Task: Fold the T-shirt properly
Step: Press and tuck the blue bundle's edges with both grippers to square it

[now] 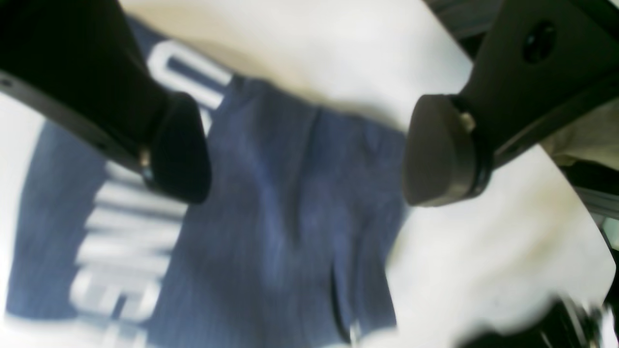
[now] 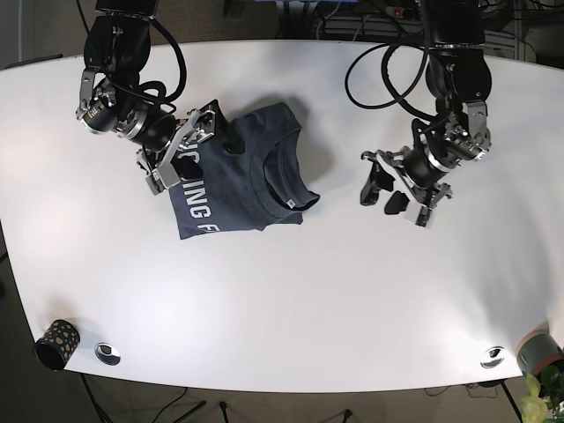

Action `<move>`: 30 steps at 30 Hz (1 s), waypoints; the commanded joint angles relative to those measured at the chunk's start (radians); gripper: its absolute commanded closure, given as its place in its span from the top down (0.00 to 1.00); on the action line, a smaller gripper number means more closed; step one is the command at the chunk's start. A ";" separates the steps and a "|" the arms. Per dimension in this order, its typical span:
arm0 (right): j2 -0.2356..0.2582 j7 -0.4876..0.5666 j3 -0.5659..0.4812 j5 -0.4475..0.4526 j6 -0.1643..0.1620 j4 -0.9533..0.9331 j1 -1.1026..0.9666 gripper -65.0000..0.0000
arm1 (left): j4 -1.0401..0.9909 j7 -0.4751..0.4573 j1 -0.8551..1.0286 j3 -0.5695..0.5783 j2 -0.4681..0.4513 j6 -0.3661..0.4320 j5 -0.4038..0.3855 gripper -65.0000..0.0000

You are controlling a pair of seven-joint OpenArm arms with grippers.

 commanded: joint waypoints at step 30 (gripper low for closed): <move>0.037 0.048 -0.005 -0.151 0.003 -0.421 0.436 0.12 | 0.019 -0.025 -0.097 0.434 0.047 0.002 -0.008 0.44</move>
